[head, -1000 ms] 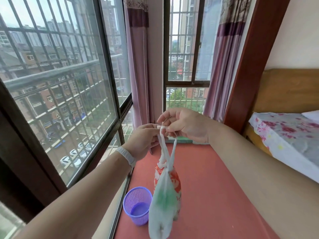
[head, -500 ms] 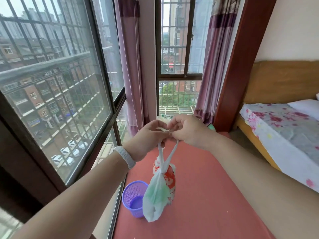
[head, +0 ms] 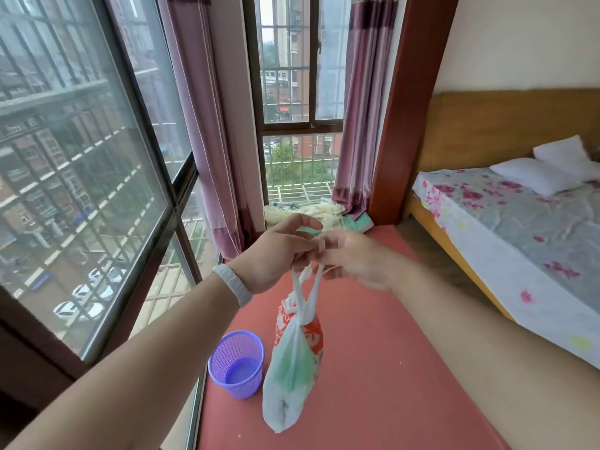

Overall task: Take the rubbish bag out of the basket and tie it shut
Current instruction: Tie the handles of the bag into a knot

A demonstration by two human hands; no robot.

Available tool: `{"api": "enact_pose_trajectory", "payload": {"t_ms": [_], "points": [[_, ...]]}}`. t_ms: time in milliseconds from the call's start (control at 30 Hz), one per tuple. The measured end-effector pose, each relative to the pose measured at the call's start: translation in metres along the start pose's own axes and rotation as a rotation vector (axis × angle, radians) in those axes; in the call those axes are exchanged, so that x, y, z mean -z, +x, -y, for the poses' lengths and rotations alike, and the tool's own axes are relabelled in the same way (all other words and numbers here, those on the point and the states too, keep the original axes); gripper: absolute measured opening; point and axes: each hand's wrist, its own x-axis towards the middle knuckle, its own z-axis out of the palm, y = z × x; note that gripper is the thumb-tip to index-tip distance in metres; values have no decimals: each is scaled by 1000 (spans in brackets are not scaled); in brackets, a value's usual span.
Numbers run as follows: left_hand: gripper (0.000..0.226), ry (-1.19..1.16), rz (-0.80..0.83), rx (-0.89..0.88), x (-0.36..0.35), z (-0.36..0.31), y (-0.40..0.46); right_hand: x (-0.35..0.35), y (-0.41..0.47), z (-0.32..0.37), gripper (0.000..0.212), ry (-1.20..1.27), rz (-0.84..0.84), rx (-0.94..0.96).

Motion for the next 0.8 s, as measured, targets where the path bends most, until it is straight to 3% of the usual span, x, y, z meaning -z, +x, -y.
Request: {"api": "enact_pose_trajectory", "payload": {"t_ms": [167,367,533,633,800], "points": [[29,150,41,21,-35,-9,12,33,-30,-10,12,5,17,4],[7,548,122,85,-80,-16,26,110,-83,-19,28,85,45,32],[50,755,165,134,-141,-14,58,169,-117,-37,31,218,-20,58],[47,592,171,90,-175,-11,71,197,-137,-46,32,389,-122,114],[39,-182,218,-27,-224,1,89,224,-161,-41,35,605,-237,176]]}}
